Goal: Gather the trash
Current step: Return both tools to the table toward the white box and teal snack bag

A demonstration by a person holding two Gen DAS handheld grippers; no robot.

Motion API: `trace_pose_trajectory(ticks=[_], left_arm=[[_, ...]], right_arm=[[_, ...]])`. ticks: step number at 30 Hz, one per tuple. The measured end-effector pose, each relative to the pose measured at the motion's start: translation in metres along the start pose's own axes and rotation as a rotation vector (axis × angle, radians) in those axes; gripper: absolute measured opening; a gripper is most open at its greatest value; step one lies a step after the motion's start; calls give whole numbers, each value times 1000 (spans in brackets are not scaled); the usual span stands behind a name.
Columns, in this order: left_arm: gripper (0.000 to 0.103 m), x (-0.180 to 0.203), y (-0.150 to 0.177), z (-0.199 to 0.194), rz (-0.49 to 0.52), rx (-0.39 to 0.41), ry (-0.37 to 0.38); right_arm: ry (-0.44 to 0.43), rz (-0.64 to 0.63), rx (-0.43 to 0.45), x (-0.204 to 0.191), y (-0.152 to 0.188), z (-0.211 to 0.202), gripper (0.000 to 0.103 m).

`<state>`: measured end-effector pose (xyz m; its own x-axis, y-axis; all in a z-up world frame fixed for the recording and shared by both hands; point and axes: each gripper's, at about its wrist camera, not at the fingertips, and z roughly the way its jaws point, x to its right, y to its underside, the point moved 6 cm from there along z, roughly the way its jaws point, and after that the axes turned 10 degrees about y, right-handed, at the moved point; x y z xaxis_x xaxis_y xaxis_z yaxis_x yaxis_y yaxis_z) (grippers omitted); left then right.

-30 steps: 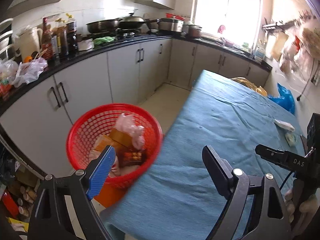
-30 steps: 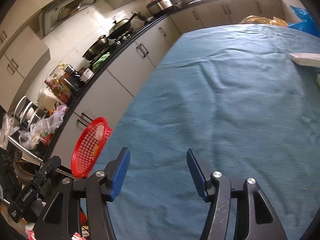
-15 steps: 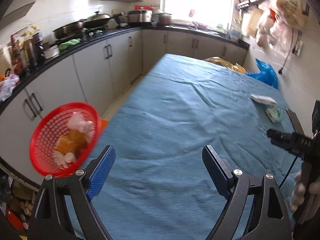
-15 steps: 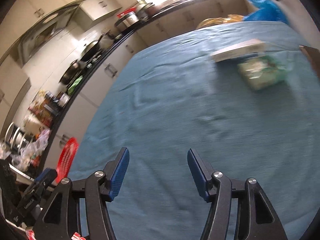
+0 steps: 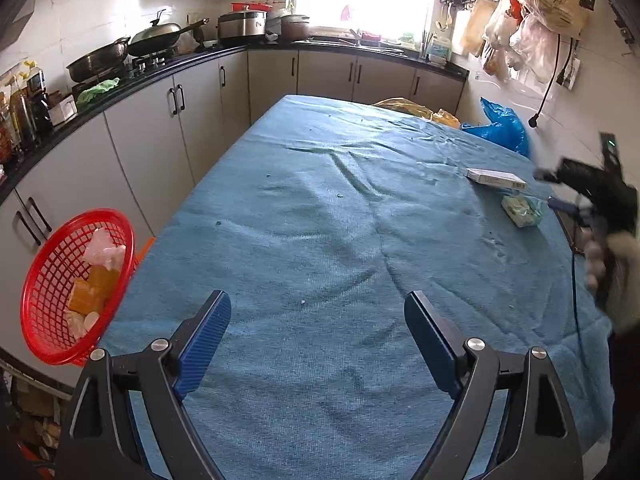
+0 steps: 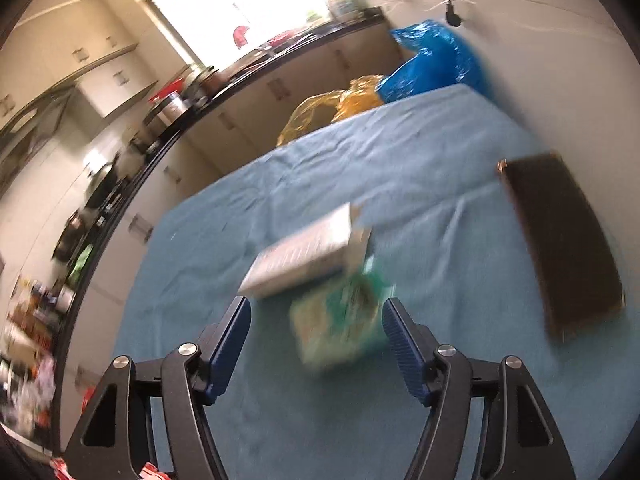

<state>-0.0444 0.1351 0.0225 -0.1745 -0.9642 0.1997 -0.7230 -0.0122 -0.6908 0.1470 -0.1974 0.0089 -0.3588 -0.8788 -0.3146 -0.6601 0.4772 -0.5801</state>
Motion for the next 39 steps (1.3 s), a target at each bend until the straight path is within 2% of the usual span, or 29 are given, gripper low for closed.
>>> trace_pose_trajectory(ticks=[5, 6, 8, 9, 13, 15, 17, 19, 20, 21, 22, 24, 25, 29, 35, 39], left_arm=[[87, -5, 1, -1, -1, -6, 3], [87, -6, 1, -2, 2, -4, 1], [87, -10, 1, -4, 6, -1, -3], [87, -12, 0, -5, 6, 1, -5], [87, -17, -1, -6, -1, 11, -3], [87, -18, -1, -5, -9, 10, 2], [87, -17, -1, -5, -11, 6, 16], [87, -15, -1, -7, -8, 3, 32], [87, -14, 0, -8, -6, 3, 35], [87, -13, -1, -10, -2, 3, 38], [87, -11, -2, -12, 1, 6, 41], [87, -8, -4, -14, -1, 8, 55], [87, -5, -6, -14, -9, 5, 72], [87, 7, -15, -10, -43, -9, 121], [87, 28, -35, 7, -60, -17, 114], [93, 42, -49, 25, -65, -27, 125]], right_arm=[[99, -56, -68, -12, -27, 53, 72], [96, -64, -82, -16, -26, 59, 69], [67, -85, -124, -25, -24, 70, 56], [41, -101, -136, -30, -22, 72, 52], [-132, -226, -216, -68, 16, 58, 49], [-265, -294, -289, -92, 42, 45, 49], [-435, -351, -380, -111, 70, 23, 49], [-475, -385, -355, -112, 76, 2, 51], [-457, -380, -309, -105, 73, -9, 53], [-426, -366, -269, -98, 68, -13, 60], [-354, -344, -199, -85, 59, -19, 67], [-193, -303, -85, -58, 45, -24, 75], [-124, -272, -51, -42, 40, -25, 76], [-12, -201, 1, -9, 37, -16, 77], [41, -158, 2, 6, 33, 9, 77], [33, -128, -2, 5, 34, 12, 78]])
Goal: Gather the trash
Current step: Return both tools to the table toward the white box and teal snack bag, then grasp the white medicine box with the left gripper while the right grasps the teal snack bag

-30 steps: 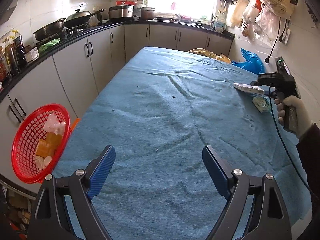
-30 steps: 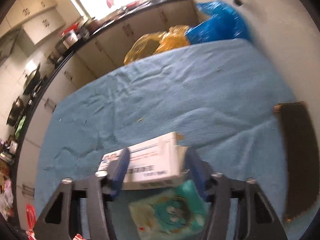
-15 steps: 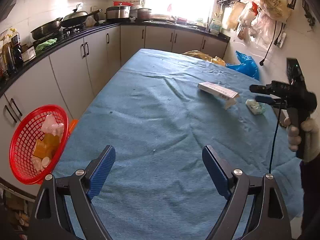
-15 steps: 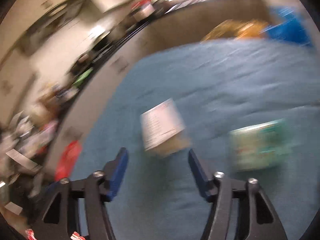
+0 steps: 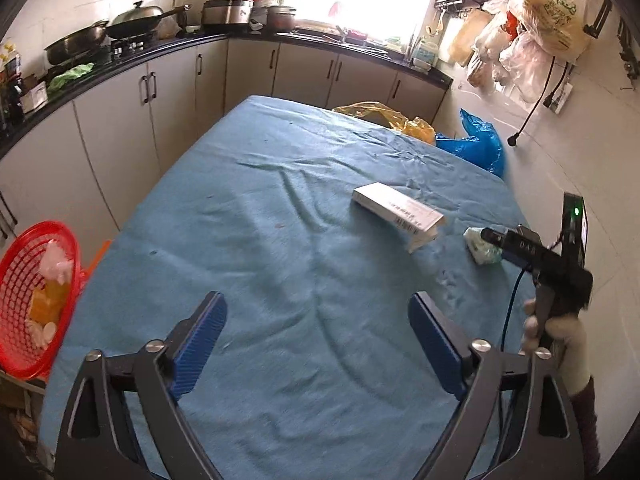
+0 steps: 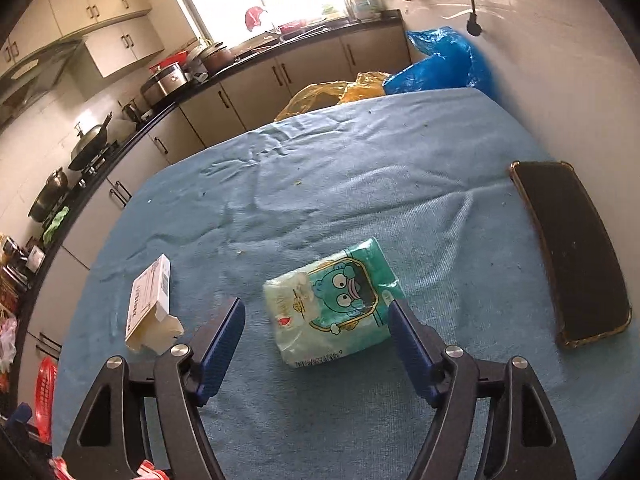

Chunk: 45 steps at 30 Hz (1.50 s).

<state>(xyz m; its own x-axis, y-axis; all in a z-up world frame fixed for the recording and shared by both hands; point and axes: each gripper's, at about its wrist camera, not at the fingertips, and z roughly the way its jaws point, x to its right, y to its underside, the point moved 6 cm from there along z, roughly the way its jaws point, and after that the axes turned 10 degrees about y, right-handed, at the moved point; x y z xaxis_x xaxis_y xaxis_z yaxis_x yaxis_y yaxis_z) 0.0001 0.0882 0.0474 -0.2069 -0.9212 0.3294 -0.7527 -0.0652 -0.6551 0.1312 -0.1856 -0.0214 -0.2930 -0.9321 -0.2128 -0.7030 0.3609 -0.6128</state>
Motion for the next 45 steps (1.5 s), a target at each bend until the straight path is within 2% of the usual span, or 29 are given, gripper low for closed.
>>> trace_pose_trajectory(ticks=[3, 7, 11, 15, 18, 23, 26, 29, 32, 34, 35, 36, 37, 38, 39, 40, 43, 45], left_arm=[[93, 10, -9, 22, -8, -31, 25], [93, 23, -27, 64, -90, -84, 97], [93, 30, -45, 100, -149, -98, 86], [93, 31, -61, 138, -226, -127, 45], [93, 33, -69, 166, -240, -169, -26], [93, 37, -73, 193, -257, -215, -74], [93, 44, -74, 206, -245, -230, -80], [95, 51, -71, 217, -213, -252, -120], [95, 60, -68, 222, -160, -265, -155], [95, 64, -65, 222, -133, -276, -161], [93, 65, -62, 220, -124, -276, -157], [82, 66, -61, 215, -117, -265, -152], [61, 66, -59, 211, -109, -259, -149], [49, 67, -57, 206, -103, -260, -140], [28, 68, -54, 202, -106, -269, -120], [20, 67, -51, 198, -115, -278, -101], [15, 62, -41, 182, -159, -291, -26], [15, 59, -32, 166, -158, -298, 12]], right_arm=[[-14, 17, -14, 2, 2, 2, 80], [-38, 76, -25, 5, -1, 7, 84], [-42, 110, -9, 8, -6, 10, 85], [4, 72, 21, 10, -5, 11, 85], [32, 50, 24, 12, -2, 12, 85], [7, 63, 22, 17, 1, 12, 85], [2, 56, 20, 17, 1, 11, 85], [2, 42, 18, 17, 2, 11, 84], [9, 34, 16, 19, 3, 11, 79], [26, 25, 18, 20, 5, 11, 70], [41, 19, 19, 22, 5, 11, 66], [52, 16, 21, 23, 5, 11, 58], [61, 14, 21, 25, 4, 11, 50], [63, 16, 19, 27, 4, 11, 46], [60, 21, 17, 29, 3, 12, 37], [51, 30, 14, 32, 3, 12, 33], [18, 56, 5, 38, 2, 12, 25], [-15, 73, -8, 40, 1, 13, 25]])
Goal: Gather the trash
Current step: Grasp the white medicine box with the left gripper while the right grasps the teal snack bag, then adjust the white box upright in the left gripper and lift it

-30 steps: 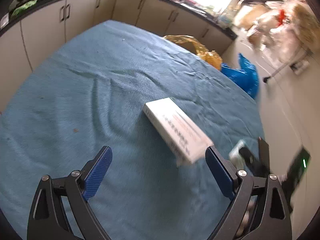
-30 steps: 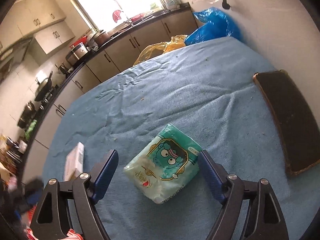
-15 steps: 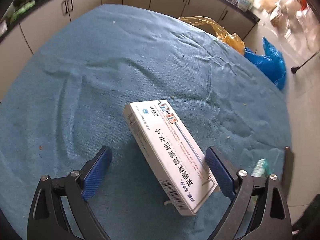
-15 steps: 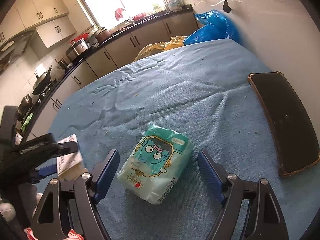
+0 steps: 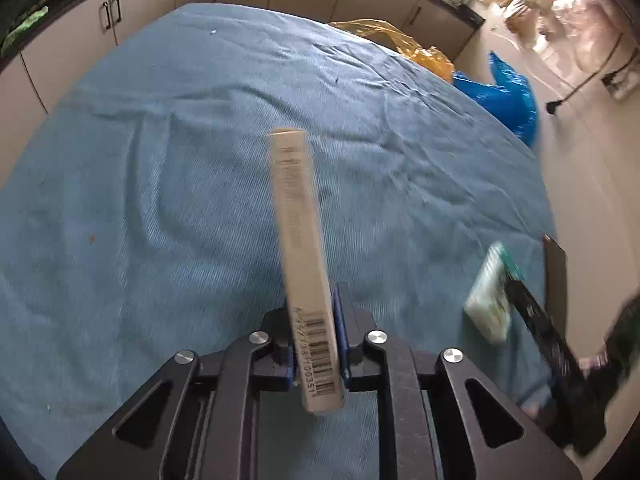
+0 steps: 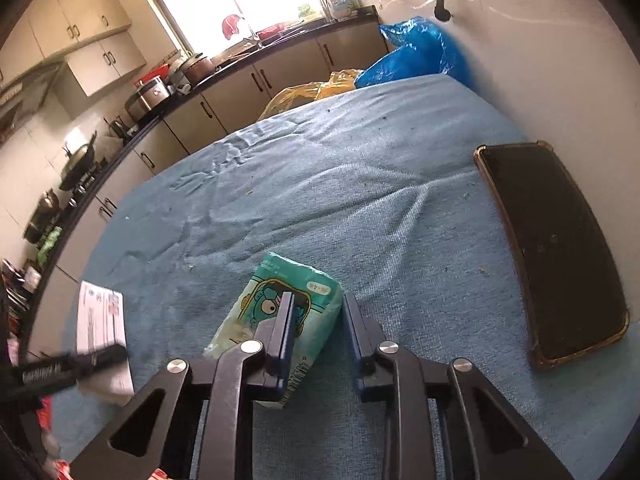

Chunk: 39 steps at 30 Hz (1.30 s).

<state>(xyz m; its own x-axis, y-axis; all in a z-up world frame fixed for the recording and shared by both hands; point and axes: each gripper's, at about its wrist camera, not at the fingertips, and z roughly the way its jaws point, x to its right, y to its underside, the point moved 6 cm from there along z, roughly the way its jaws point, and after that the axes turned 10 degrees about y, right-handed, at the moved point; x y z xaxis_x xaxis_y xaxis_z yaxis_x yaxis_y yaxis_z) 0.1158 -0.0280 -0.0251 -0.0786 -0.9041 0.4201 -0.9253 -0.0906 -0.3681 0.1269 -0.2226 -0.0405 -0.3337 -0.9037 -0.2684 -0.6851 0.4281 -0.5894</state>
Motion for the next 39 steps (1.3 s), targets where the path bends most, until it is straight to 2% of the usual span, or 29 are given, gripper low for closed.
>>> trace_pose_trajectory(ticks=[3, 5, 7, 8, 9, 12, 14, 17, 21, 23, 26, 28, 33, 35, 36, 37, 39], left_arm=[[15, -5, 22, -19, 36, 2, 12], [15, -9, 35, -30, 59, 6, 3], [15, -16, 50, -42, 80, 11, -8], [15, -20, 57, -47, 89, 13, -17], [15, -25, 64, -53, 100, 17, -31], [15, -36, 81, -62, 122, 32, -81], [15, -43, 88, -64, 123, 36, -85], [16, -45, 93, -69, 130, 58, -84], [32, -49, 99, -62, 108, 50, -69], [33, -49, 100, -62, 112, 71, -69], [36, -50, 101, -63, 108, 81, -64], [41, -50, 101, -64, 94, 86, -43], [45, -47, 103, -64, 89, 105, -41], [45, -47, 104, -65, 75, 116, -41], [40, -47, 105, -67, 63, 121, -38], [27, -48, 106, -68, 59, 124, -38], [21, -49, 109, -73, 51, 127, -30]], right_arm=[[-69, 18, -32, 0, 1, 1, 26], [-113, 41, -38, -2, 0, 1, 37], [-156, 64, -34, -7, 0, -1, 63], [-160, 61, -29, -11, 1, -2, 67], [-153, 51, -24, -13, 2, -2, 73], [-83, -12, -2, -27, 3, 0, 77], [-45, -41, 7, -35, 3, 2, 80], [12, -84, 13, -44, 3, 7, 81], [129, -207, 6, -55, 10, 12, 80], [185, -263, 2, -59, 14, 13, 80], [215, -278, 5, -56, 17, 12, 73], [237, -282, 13, -52, 18, 8, 62], [230, -251, 21, -42, 20, 1, 47], [211, -222, 20, -38, 21, -4, 43], [201, -209, 21, -37, 21, -6, 41], [184, -192, 25, -35, 20, -8, 39], [153, -163, 27, -33, 19, -11, 37]])
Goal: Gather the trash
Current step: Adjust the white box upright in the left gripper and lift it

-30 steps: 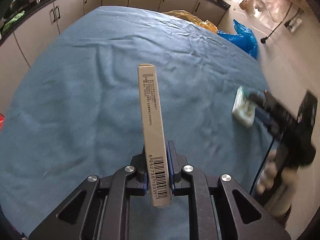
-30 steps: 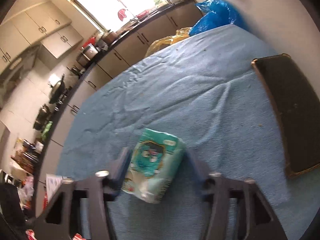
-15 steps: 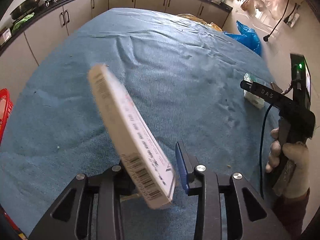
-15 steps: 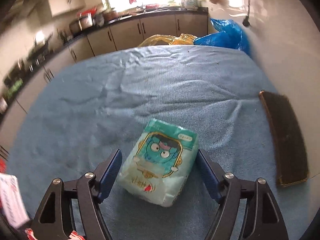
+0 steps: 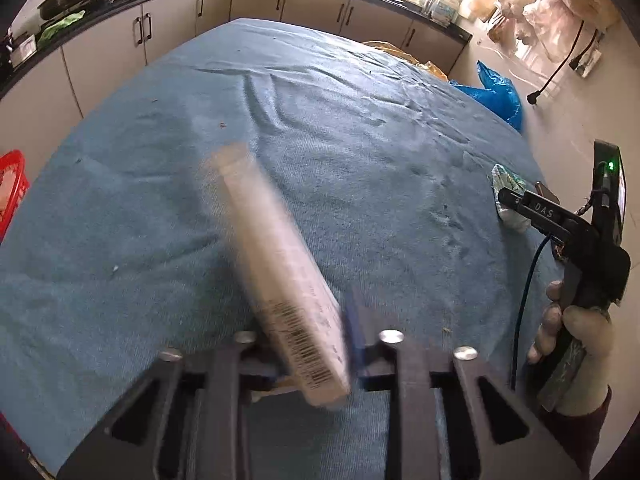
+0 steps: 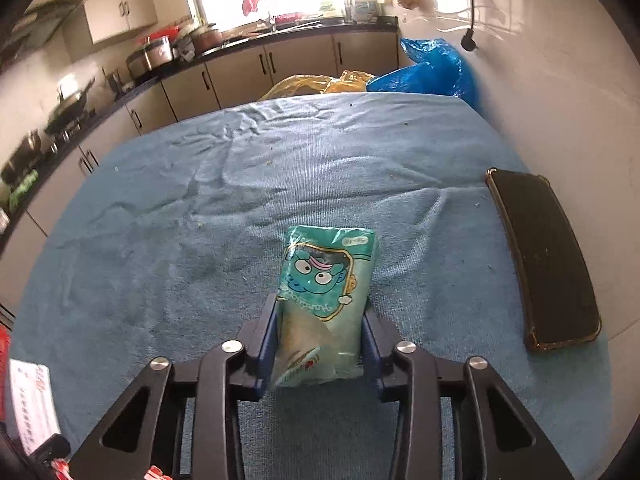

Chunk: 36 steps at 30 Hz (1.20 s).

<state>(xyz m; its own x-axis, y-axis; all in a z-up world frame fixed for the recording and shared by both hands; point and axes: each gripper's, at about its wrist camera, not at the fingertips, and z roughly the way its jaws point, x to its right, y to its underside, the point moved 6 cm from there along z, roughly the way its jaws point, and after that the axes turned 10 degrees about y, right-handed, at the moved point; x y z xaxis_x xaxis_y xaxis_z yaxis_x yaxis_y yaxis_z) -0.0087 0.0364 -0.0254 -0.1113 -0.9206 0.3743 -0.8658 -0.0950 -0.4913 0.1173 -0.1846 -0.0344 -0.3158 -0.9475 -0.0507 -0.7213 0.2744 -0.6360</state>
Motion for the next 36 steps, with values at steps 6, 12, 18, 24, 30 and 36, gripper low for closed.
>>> trace_pose_trajectory(ticks=[6, 12, 18, 24, 30, 36], left_arm=[[17, 2, 0, -29, 24, 63, -8], [17, 7, 3, -50, 102, 88, -55], [17, -3, 4, -58, 130, 102, -85], [72, -18, 3, -42, 99, 86, -12], [73, -32, -4, -24, 58, 75, -57], [78, -30, -2, -5, 90, 55, -78]], right_arm=[[-108, 62, 34, 1, -2, -11, 36], [-162, 45, 79, -14, 0, -25, 36], [-172, 11, 85, -28, 5, -28, 36], [-186, 10, 59, -37, 11, -25, 37], [-186, -2, 50, -43, 16, -22, 38], [-204, 1, 26, -44, 16, -15, 38]])
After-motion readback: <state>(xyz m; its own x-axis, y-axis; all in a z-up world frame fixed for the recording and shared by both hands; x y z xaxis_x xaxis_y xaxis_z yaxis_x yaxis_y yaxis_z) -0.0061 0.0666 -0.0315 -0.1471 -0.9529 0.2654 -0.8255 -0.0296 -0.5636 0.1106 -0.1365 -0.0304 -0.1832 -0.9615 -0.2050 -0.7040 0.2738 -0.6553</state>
